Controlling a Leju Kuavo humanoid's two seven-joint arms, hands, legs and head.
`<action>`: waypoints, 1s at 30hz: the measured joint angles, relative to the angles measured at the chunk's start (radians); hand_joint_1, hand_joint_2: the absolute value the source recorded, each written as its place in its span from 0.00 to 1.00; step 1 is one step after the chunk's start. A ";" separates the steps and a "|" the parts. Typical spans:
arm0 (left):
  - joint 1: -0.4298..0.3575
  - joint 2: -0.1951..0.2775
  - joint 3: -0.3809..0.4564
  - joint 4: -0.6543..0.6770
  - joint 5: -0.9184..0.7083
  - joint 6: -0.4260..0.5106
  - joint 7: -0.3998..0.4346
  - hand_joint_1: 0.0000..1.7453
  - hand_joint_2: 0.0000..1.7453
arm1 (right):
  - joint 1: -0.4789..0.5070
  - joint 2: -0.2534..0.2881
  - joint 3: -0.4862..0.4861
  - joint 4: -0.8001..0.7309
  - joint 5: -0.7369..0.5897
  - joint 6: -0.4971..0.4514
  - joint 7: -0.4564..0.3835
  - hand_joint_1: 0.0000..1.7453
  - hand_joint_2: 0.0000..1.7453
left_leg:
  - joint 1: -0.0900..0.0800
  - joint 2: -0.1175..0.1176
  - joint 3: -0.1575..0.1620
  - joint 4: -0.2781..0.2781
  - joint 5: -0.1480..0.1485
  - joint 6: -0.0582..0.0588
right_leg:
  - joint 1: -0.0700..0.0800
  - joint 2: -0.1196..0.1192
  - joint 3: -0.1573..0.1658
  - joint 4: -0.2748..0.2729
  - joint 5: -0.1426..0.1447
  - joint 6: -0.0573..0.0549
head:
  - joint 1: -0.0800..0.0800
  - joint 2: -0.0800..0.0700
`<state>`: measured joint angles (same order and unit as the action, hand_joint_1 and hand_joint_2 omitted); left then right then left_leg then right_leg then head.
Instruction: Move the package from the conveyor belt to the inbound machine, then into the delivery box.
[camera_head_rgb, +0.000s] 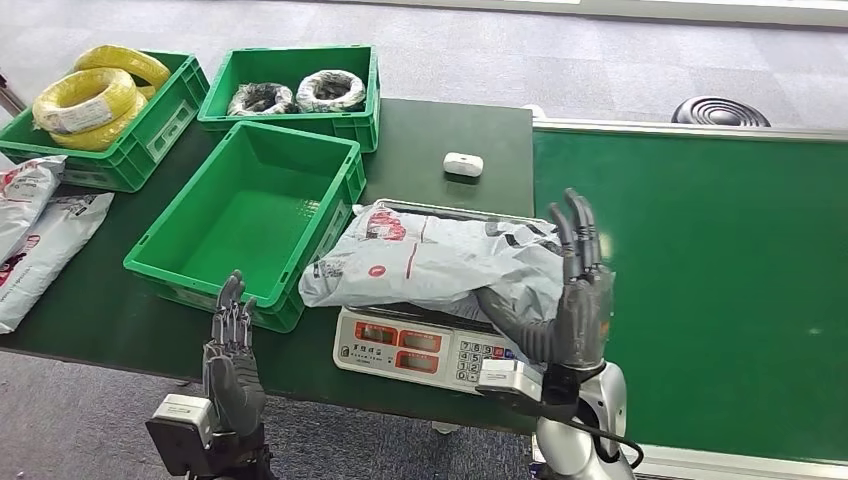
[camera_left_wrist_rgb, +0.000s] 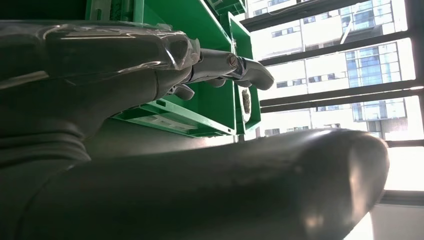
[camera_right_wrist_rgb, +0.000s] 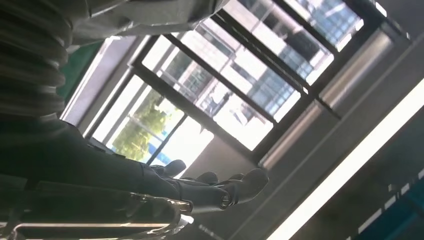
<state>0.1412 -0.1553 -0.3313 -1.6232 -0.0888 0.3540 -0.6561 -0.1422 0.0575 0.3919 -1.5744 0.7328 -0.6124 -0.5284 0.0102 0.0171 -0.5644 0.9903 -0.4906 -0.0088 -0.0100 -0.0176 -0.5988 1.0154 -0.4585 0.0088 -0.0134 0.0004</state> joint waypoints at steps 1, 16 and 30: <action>0.001 -0.001 0.000 0.000 0.000 0.001 0.000 0.00 0.00 | 0.010 0.007 -0.018 -0.028 -0.013 -0.039 -0.024 0.00 0.00 | 0.000 0.000 0.000 0.000 0.000 0.000 | 0.000 0.000 0.000 0.000 0.000 0.000 | 0.000 0.000; -0.004 -0.015 0.012 0.001 -0.001 -0.008 -0.008 0.00 0.00 | 0.085 0.115 -0.233 -0.259 -0.072 -0.078 -0.164 0.00 0.00 | 0.000 0.000 0.001 0.000 -0.001 0.000 | 0.000 0.000 0.000 0.000 0.000 0.000 | 0.000 0.000; -0.012 -0.016 0.025 0.002 -0.002 -0.011 -0.010 0.00 0.00 | 0.077 0.138 -0.251 -0.267 -0.064 -0.078 -0.162 0.00 0.00 | 0.000 0.000 0.001 0.000 -0.001 0.000 | 0.000 0.000 0.001 0.000 0.000 0.000 | 0.000 0.000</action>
<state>0.1289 -0.1709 -0.3060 -1.6209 -0.0908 0.3427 -0.6661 -0.0655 0.1954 0.1405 -1.8410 0.6685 -0.6905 -0.6909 0.0102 0.0175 -0.5638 0.9903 -0.4915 -0.0091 -0.0100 -0.0174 -0.5982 1.0153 -0.4589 0.0087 -0.0135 0.0004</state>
